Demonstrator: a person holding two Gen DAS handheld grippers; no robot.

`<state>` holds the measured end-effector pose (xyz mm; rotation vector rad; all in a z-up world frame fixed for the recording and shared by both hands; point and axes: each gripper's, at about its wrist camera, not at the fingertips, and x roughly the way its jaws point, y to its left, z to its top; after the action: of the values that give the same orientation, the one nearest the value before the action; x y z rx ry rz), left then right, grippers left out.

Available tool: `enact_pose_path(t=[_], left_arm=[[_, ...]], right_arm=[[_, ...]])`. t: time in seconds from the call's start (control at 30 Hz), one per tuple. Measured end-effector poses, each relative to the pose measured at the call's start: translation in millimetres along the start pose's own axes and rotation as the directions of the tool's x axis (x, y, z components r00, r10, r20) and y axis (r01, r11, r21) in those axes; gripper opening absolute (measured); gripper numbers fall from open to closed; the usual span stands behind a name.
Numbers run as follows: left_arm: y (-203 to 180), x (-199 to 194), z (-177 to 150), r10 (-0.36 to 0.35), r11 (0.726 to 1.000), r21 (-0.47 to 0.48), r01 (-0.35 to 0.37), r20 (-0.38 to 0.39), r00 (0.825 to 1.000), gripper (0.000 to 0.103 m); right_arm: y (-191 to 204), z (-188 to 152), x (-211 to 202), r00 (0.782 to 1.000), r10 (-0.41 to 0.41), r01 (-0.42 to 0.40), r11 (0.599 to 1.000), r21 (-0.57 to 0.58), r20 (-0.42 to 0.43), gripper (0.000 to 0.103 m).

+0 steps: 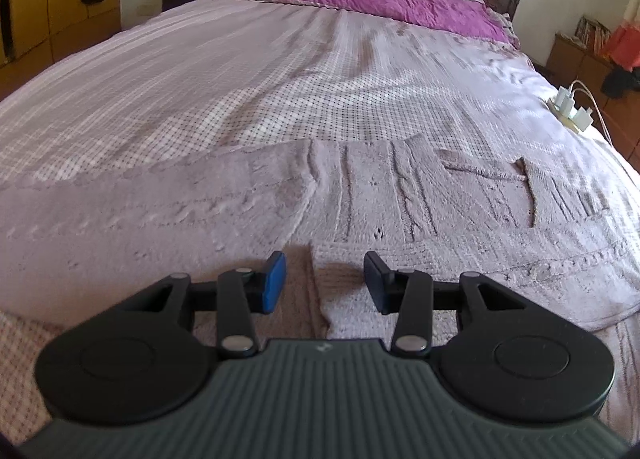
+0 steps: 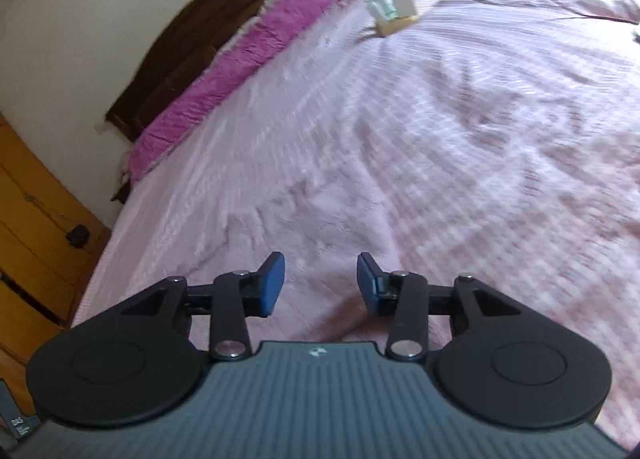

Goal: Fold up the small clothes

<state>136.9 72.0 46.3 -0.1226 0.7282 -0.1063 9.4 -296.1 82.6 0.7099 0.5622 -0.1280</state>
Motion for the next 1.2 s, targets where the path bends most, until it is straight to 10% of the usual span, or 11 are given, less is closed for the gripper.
enact_pose_path(t=[0.17, 0.23, 0.53, 0.8, 1.2], left_arm=[[-2.0, 7.7, -1.5, -0.044, 0.999, 0.022, 0.043, 0.012, 0.999, 0.042], [-2.6, 10.1, -3.2, -0.091, 0.995, 0.030, 0.091, 0.001, 0.996, 0.012], [-7.3, -3.9, 24.7, -0.092, 0.995, 0.053, 0.085, 0.140, 0.986, 0.012], [-3.1, 40.1, 18.3, -0.061, 0.996, 0.073, 0.060, 0.012, 0.998, 0.014], [-10.8, 5.4, 27.5, -0.062, 0.995, 0.084, 0.050, 0.146, 0.987, 0.013]], right_arm=[[6.4, -10.2, 22.9, 0.997, -0.074, 0.072, 0.991, -0.116, -0.016, 0.048], [5.5, -14.4, 23.9, 0.997, -0.079, 0.077, 0.989, -0.130, -0.012, 0.048], [10.6, -24.2, 15.8, 0.995, -0.096, 0.096, 0.975, -0.201, 0.009, 0.048], [14.2, -20.9, 21.1, 0.995, -0.102, 0.100, 0.969, -0.224, 0.002, 0.048], [26.0, 14.8, 76.3, 0.992, -0.129, 0.119, 0.933, -0.341, -0.007, 0.049]])
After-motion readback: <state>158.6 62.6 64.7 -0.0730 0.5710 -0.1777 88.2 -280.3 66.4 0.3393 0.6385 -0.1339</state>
